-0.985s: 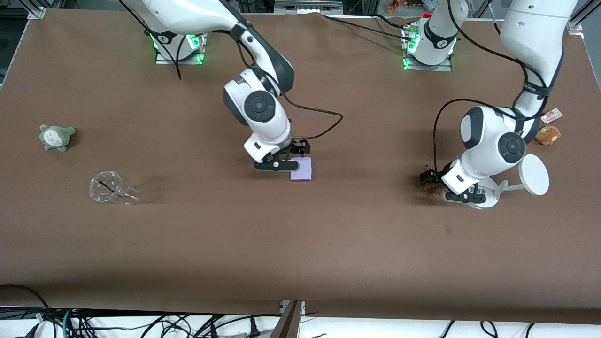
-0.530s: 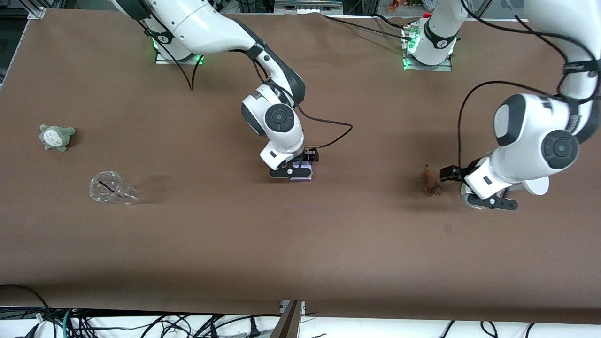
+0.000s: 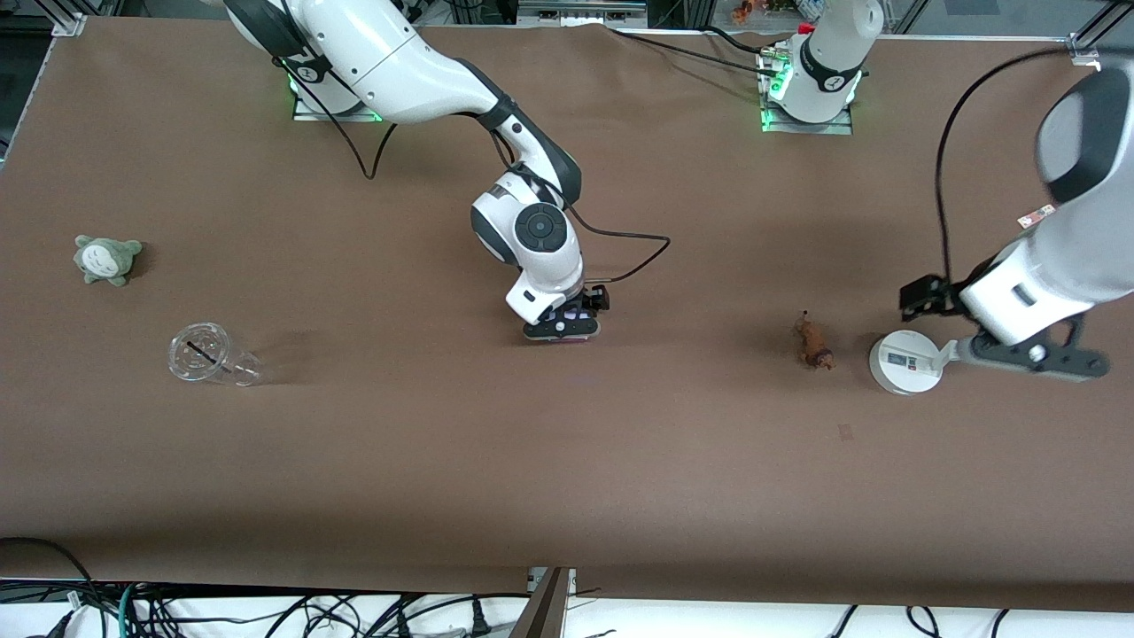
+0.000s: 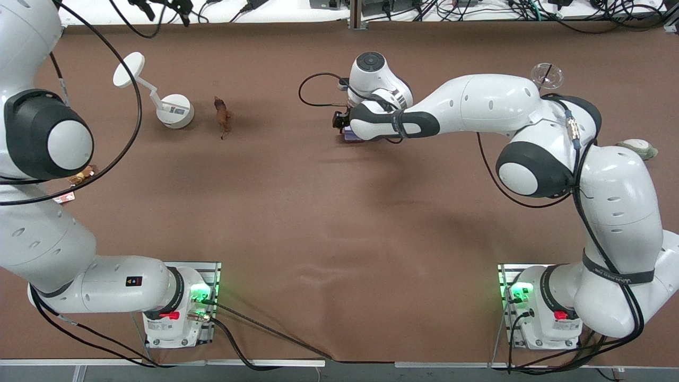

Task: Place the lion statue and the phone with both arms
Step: 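Set the lion beside the lamp while the right gripper grasps the phone, then carry the phone with the right gripper toward the glass cup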

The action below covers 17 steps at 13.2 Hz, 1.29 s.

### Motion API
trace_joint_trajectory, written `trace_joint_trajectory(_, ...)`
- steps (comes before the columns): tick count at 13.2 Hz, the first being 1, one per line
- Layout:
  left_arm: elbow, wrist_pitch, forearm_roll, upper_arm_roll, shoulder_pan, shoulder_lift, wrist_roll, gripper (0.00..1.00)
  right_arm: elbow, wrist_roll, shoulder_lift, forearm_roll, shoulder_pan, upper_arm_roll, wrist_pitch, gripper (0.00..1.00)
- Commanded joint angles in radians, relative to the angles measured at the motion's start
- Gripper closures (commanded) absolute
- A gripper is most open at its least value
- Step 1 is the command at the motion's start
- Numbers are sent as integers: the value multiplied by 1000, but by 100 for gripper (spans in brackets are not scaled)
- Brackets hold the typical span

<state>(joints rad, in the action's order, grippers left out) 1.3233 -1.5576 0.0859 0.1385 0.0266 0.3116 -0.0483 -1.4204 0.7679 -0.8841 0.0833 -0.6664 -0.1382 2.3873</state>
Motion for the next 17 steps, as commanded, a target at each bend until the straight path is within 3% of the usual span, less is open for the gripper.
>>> trace_joint_trajectory(1,-38,88,-35,-26,-8,-35,34,0,29,10,-21,19,-10,8,3,0)
trace_joint_trajectory(3,-10,62,-48,-43,-4,-69,39,0,29,11,-21,19,-10,17,3,0)
trace_joint_trajectory(5,209,-86,-48,-65,-23,-214,34,0,28,13,-21,19,-10,17,3,0)
trace_joint_trajectory(6,359,-155,-49,-95,-48,-314,24,0,28,11,-21,21,-10,19,3,10)
trace_joint_trajectory(7,429,-191,-49,-96,-47,-359,19,0,28,11,-21,26,-10,19,3,37)
trace_joint_trajectory(8,439,-190,-48,-97,-47,-365,16,0,28,11,-19,39,-9,20,3,58)
trace_joint_trajectory(10,427,-156,-35,-89,-53,-358,27,0,29,8,-9,44,-7,25,-5,77)
trace_joint_trajectory(12,412,-124,-38,-89,-54,-344,31,0,29,-2,28,41,8,26,-43,78)
trace_joint_trajectory(17,395,-121,-44,-91,-48,-330,19,0,23,-10,198,29,83,26,-296,84)
